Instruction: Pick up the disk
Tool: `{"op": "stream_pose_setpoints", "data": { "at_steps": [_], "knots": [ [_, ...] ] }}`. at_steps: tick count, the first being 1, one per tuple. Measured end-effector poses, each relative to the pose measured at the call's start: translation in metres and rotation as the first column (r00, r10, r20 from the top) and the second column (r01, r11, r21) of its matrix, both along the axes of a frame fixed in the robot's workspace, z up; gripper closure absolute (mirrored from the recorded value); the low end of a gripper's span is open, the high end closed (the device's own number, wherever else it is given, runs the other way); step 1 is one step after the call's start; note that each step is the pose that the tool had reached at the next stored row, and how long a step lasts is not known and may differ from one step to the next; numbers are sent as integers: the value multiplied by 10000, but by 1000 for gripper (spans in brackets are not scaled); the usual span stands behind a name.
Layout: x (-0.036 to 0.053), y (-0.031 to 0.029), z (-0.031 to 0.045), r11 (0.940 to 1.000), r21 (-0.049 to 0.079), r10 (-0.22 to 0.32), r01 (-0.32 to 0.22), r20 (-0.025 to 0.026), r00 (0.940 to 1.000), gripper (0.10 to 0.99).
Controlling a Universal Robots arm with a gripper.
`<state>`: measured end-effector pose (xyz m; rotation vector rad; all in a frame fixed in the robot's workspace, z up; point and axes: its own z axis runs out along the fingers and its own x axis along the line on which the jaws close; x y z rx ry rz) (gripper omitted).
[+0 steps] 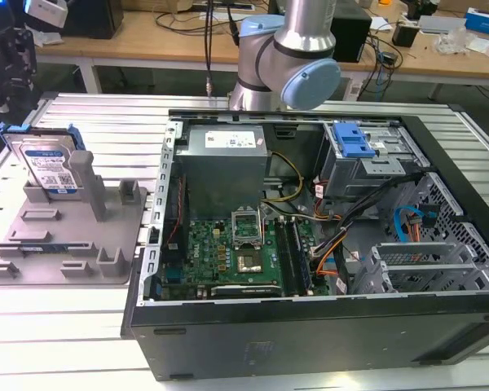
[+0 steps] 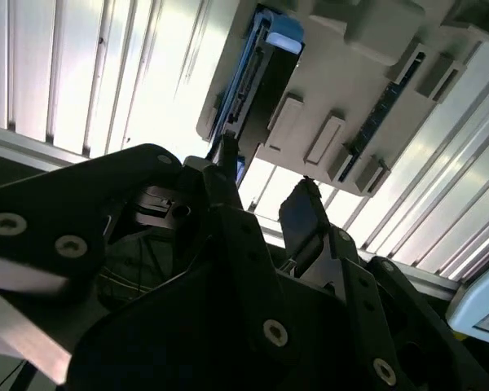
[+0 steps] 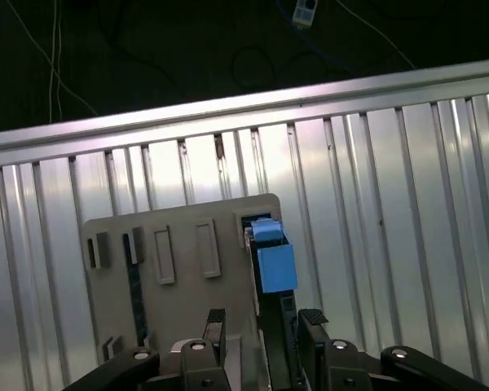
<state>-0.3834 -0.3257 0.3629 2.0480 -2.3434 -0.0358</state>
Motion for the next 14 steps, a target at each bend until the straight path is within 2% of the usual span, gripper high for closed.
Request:
{"op": "stream_pose_setpoints", "data": {
  "at_steps": [3, 5, 10, 14],
  "knots": [
    [0, 8, -4, 9991, 0, 423, -423, 0, 9991, 604],
    [-14, 18, -8, 9988, -2, 485, -485, 9, 9988, 604],
    [-171, 50, -46, 9987, -5, 500, -500, 93, 9987, 604],
    [-206, 59, -84, 9980, -6, 639, -639, 101, 9979, 604]
  ]
}}
